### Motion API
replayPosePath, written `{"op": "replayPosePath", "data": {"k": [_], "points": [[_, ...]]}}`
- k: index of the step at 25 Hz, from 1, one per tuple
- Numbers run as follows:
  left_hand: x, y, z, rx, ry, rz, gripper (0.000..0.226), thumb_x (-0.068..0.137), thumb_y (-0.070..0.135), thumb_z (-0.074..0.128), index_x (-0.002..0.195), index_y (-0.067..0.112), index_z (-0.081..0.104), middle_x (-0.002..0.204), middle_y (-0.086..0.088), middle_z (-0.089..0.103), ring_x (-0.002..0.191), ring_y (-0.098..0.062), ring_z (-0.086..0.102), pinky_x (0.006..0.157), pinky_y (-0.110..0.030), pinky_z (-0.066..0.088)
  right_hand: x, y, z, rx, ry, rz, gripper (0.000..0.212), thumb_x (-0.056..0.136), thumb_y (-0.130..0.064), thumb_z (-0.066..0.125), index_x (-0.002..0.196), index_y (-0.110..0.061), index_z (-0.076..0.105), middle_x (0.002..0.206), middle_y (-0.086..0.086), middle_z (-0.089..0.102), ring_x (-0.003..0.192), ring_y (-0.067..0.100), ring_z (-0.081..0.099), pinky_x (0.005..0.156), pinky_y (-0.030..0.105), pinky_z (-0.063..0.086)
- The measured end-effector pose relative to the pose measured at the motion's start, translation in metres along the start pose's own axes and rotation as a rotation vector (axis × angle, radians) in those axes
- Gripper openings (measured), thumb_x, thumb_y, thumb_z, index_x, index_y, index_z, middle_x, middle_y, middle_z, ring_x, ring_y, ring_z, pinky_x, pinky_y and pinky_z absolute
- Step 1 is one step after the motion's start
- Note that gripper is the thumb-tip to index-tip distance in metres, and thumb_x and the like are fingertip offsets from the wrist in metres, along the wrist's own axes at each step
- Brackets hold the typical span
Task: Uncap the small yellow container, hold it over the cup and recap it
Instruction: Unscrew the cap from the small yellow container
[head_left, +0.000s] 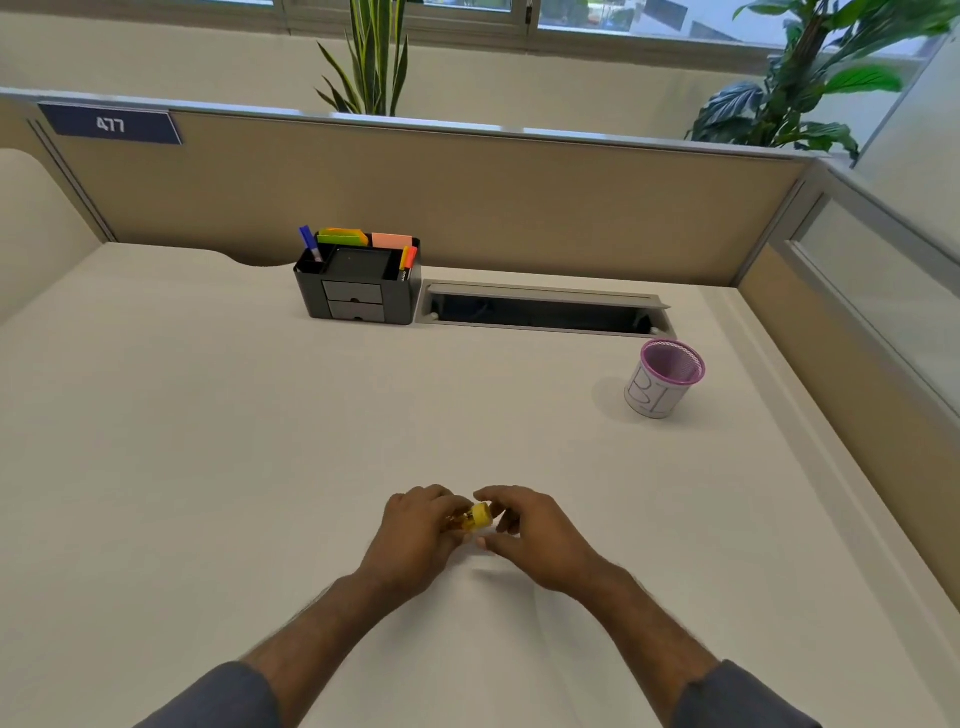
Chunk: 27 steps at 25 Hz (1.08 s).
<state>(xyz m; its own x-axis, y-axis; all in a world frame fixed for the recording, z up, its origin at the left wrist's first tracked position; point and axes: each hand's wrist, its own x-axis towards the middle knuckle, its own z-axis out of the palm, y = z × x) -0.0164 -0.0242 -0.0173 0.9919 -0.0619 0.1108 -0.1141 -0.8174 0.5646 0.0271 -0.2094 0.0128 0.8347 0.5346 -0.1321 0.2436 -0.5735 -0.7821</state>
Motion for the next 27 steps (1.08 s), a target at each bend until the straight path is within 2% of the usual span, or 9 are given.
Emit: {"op": "replayPosePath", "data": {"k": [3, 7, 9, 13, 19, 23, 25, 27], "points": [[0.000, 0.009, -0.010, -0.128, 0.003, 0.057, 0.022, 0.088, 0.028, 0.066, 0.110, 0.021, 0.069, 0.098, 0.005, 0.071, 0.086, -0.014, 0.060, 0.080, -0.034, 0.048, 0.002, -0.011, -0.007, 0.019, 0.028, -0.051, 0.028, 0.080, -0.024, 0.075, 0.107, -0.027, 0.067, 0.088, -0.016, 0.064, 0.072, 0.006, 0.057, 0.069, 0.021, 0.052], [-0.002, 0.015, -0.015, -0.226, -0.031, 0.082, 0.017, 0.092, 0.017, 0.060, 0.107, 0.020, 0.068, 0.095, 0.005, 0.071, 0.083, -0.011, 0.059, 0.076, -0.028, 0.049, 0.006, -0.024, -0.022, -0.031, -0.033, -0.082, 0.009, 0.085, -0.023, 0.069, 0.094, -0.023, 0.070, 0.081, -0.006, 0.068, 0.074, 0.012, 0.060, 0.069, 0.029, 0.052], [-0.001, 0.017, -0.015, -0.257, -0.034, 0.067, 0.018, 0.093, 0.015, 0.057, 0.107, 0.019, 0.067, 0.095, 0.006, 0.070, 0.083, -0.010, 0.058, 0.076, -0.025, 0.048, 0.007, -0.029, -0.029, -0.079, -0.065, -0.105, 0.004, 0.086, -0.024, 0.066, 0.089, -0.022, 0.069, 0.077, -0.006, 0.066, 0.070, 0.011, 0.057, 0.067, 0.031, 0.050], [-0.001, 0.020, -0.014, -0.335, -0.010, 0.019, 0.021, 0.093, 0.012, 0.058, 0.110, 0.020, 0.067, 0.097, 0.007, 0.070, 0.086, -0.006, 0.059, 0.079, -0.018, 0.046, 0.008, -0.037, -0.035, -0.154, -0.052, -0.128, 0.007, 0.089, -0.025, 0.063, 0.093, -0.021, 0.068, 0.082, -0.005, 0.066, 0.074, 0.011, 0.057, 0.068, 0.029, 0.048], [0.003, 0.021, -0.015, -0.403, 0.028, -0.026, 0.022, 0.090, 0.010, 0.061, 0.106, 0.024, 0.068, 0.094, 0.008, 0.071, 0.086, -0.009, 0.061, 0.080, -0.026, 0.050, 0.008, -0.046, -0.035, -0.333, 0.004, -0.154, 0.010, 0.091, -0.024, 0.060, 0.097, -0.020, 0.066, 0.086, -0.002, 0.063, 0.078, 0.015, 0.056, 0.067, 0.029, 0.047], [0.002, 0.022, -0.011, -0.426, 0.008, -0.028, 0.022, 0.091, 0.012, 0.060, 0.107, 0.024, 0.069, 0.097, 0.007, 0.072, 0.088, -0.011, 0.062, 0.080, -0.025, 0.050, 0.014, -0.049, -0.044, -0.327, -0.087, -0.115, 0.010, 0.090, -0.022, 0.061, 0.096, -0.018, 0.067, 0.089, 0.000, 0.066, 0.079, 0.017, 0.058, 0.069, 0.032, 0.050], [0.003, 0.022, -0.010, -0.433, 0.021, -0.050, 0.022, 0.091, 0.013, 0.061, 0.109, 0.023, 0.069, 0.097, 0.007, 0.071, 0.088, -0.011, 0.061, 0.080, -0.025, 0.051, 0.014, -0.049, -0.046, -0.307, -0.071, -0.110, 0.013, 0.089, -0.022, 0.063, 0.101, -0.018, 0.068, 0.092, -0.001, 0.067, 0.080, 0.016, 0.059, 0.071, 0.032, 0.052], [0.004, 0.020, -0.010, -0.436, 0.037, -0.077, 0.022, 0.091, 0.014, 0.063, 0.110, 0.022, 0.068, 0.097, 0.008, 0.071, 0.088, -0.009, 0.062, 0.081, -0.025, 0.051, 0.012, -0.048, -0.050, -0.273, -0.002, -0.106, 0.018, 0.086, -0.023, 0.067, 0.104, -0.020, 0.067, 0.090, -0.006, 0.065, 0.077, 0.011, 0.059, 0.069, 0.027, 0.051]]}}
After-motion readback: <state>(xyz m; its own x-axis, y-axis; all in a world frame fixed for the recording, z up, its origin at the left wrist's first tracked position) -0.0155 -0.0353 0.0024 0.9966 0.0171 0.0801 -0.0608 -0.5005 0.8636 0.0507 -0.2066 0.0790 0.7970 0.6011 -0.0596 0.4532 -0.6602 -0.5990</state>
